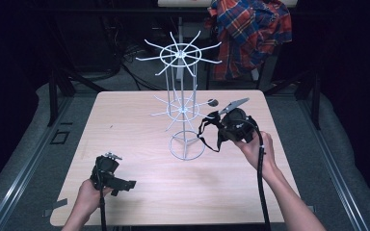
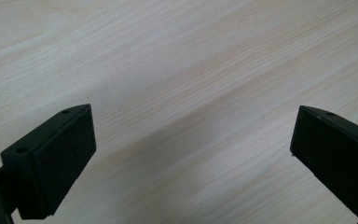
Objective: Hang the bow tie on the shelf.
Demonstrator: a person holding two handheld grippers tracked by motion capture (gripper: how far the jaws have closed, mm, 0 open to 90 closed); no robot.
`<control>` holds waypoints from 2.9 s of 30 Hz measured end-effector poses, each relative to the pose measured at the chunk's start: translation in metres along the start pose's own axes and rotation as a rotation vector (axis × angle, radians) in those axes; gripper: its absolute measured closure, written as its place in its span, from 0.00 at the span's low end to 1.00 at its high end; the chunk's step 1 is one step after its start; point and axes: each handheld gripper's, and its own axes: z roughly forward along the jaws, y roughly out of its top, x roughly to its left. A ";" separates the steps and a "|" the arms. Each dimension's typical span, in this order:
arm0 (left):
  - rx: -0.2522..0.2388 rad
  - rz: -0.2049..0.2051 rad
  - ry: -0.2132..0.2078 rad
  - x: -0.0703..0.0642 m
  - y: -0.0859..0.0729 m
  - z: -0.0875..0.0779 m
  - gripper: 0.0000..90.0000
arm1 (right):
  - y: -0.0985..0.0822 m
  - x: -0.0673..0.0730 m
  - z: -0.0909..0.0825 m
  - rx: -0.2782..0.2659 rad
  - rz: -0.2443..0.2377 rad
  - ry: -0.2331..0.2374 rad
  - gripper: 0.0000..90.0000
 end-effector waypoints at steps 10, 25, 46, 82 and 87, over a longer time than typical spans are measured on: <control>-0.001 0.000 -0.003 0.000 0.000 0.000 0.00 | 0.007 -0.004 0.013 0.008 0.015 0.011 0.90; 0.002 0.003 -0.004 0.000 0.001 0.000 0.00 | 0.007 -0.009 0.029 0.002 0.055 0.048 0.90; 0.002 -0.001 -0.006 0.001 0.000 0.000 0.00 | 0.012 -0.016 0.038 -0.012 0.090 0.072 0.89; 0.000 0.002 -0.004 0.000 -0.001 0.000 0.00 | 0.000 -0.011 0.046 0.005 0.122 0.152 0.80; 0.000 0.003 -0.003 0.000 -0.001 0.000 0.00 | -0.002 -0.011 0.049 0.013 0.123 0.157 0.80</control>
